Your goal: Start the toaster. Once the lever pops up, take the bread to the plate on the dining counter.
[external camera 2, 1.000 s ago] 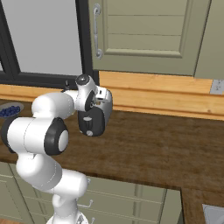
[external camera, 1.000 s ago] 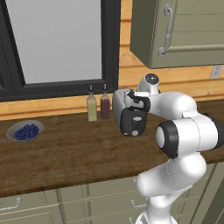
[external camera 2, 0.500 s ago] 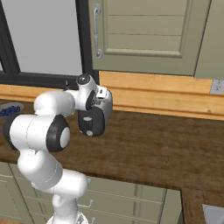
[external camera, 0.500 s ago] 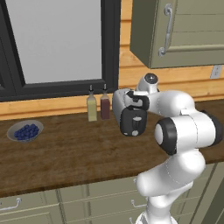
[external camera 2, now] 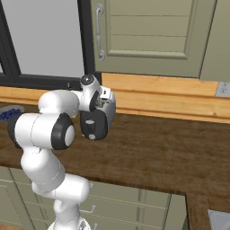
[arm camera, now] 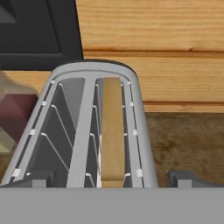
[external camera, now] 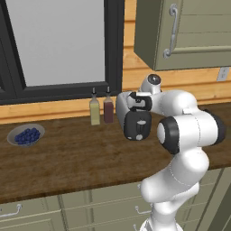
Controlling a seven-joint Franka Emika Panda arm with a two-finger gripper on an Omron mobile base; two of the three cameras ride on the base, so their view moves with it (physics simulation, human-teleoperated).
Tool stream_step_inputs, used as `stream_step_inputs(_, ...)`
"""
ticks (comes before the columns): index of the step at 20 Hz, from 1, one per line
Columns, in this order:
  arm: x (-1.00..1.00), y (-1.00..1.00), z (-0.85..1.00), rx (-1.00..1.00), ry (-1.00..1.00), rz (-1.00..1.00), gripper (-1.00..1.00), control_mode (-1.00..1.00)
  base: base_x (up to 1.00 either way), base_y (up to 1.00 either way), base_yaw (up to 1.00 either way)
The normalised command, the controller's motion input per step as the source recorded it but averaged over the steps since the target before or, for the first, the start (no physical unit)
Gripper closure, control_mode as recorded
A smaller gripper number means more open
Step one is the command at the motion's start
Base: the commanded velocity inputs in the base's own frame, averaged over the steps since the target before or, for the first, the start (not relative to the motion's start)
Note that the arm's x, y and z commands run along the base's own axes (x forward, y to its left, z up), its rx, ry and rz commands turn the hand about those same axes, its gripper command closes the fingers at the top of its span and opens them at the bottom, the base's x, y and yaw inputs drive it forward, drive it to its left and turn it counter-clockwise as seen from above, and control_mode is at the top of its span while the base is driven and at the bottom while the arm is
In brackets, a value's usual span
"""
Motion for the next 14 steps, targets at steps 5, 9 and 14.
stream_step_inputs(5,0.0,0.0,-0.12,0.0,0.0,0.0,-1.0,-1.0,0.0,0.0,0.0)
stream_step_inputs(9,0.0,0.0,-0.14,0.0,0.0,0.0,-1.0,-1.0,0.0,0.0,0.0)
stream_step_inputs(14,0.02,0.0,-0.03,0.0,0.0,0.0,-1.0,-1.0,0.0,0.0,0.0)
